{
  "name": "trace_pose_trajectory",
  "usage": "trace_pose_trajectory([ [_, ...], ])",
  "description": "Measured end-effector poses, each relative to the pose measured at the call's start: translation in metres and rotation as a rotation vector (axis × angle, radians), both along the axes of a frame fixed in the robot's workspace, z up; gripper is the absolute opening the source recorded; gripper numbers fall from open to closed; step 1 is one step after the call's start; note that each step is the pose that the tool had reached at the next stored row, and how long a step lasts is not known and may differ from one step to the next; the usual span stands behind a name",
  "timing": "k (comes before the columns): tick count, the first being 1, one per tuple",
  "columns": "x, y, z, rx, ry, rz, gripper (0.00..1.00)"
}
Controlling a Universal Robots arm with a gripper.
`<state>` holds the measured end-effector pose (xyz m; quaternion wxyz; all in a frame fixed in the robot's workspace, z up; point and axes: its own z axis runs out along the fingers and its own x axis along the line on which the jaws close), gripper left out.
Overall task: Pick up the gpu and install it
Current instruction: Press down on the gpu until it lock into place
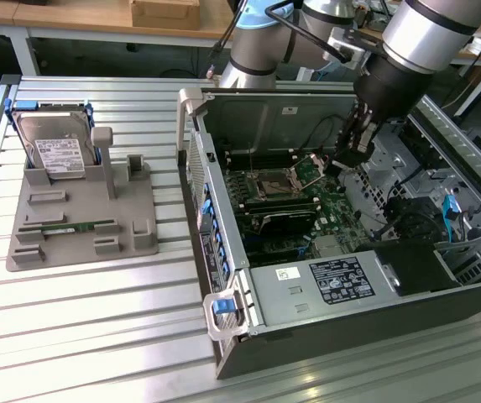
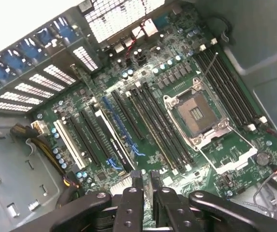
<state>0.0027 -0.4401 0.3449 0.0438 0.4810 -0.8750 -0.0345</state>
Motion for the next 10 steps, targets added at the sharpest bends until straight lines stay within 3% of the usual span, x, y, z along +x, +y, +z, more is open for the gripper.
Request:
trace_pose_trajectory([
  [4, 0.0000, 0.0000, -0.0006, -0.0039, 0.0001, -0.105, 0.19],
  [5, 0.0000, 0.0000, -0.0008, -0.0056, 0.0001, -0.158, 0.19],
  [10, 0.0000, 0.0000, -0.0017, -0.0101, 0.0001, -0.320, 0.19],
])
